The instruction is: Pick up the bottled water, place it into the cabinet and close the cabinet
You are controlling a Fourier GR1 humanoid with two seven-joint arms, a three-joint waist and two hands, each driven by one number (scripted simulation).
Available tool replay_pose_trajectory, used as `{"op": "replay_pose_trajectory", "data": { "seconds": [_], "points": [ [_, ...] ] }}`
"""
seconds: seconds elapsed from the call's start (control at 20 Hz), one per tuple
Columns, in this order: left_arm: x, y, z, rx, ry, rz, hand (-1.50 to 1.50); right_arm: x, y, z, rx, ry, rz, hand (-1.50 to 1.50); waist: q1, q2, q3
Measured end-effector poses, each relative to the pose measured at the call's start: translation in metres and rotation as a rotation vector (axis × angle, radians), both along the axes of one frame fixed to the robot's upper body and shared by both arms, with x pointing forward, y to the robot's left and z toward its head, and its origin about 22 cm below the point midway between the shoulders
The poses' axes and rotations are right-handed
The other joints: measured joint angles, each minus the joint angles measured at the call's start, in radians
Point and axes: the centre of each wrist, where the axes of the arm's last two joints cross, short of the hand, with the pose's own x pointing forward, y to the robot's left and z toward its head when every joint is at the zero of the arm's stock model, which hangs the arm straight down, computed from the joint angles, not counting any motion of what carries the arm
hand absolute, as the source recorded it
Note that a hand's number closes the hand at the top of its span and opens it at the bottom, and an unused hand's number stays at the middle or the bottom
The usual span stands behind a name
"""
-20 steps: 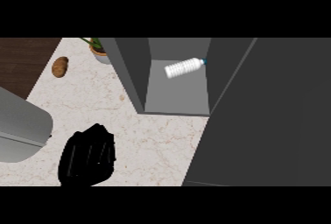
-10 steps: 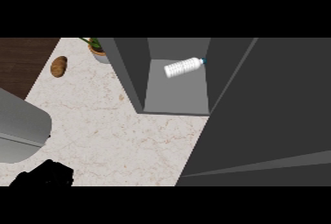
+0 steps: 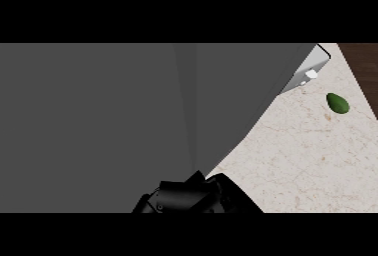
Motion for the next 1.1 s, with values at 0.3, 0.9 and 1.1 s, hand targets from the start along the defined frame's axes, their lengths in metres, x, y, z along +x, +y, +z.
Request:
{"op": "replay_pose_trajectory", "data": {
  "seconds": [0.3,0.9,1.1],
  "points": [
    [-0.015,0.018,-0.001,-0.001,-0.004,0.019,1.5,0.051,0.011,0.016,-0.008,0.021,-0.021,1.5,-0.005,0.003,0.001],
    [-0.028,0.048,0.003,0.002,-0.005,0.027,1.5,0.148,0.018,0.011,-0.067,0.072,-0.06,1.5,-0.011,0.001,0.002],
    [-0.029,0.053,0.0,0.0,-0.002,0.017,1.5,0.167,0.019,0.002,-0.074,0.058,-0.054,1.5,-0.011,-0.017,0.006]
  ]
}}
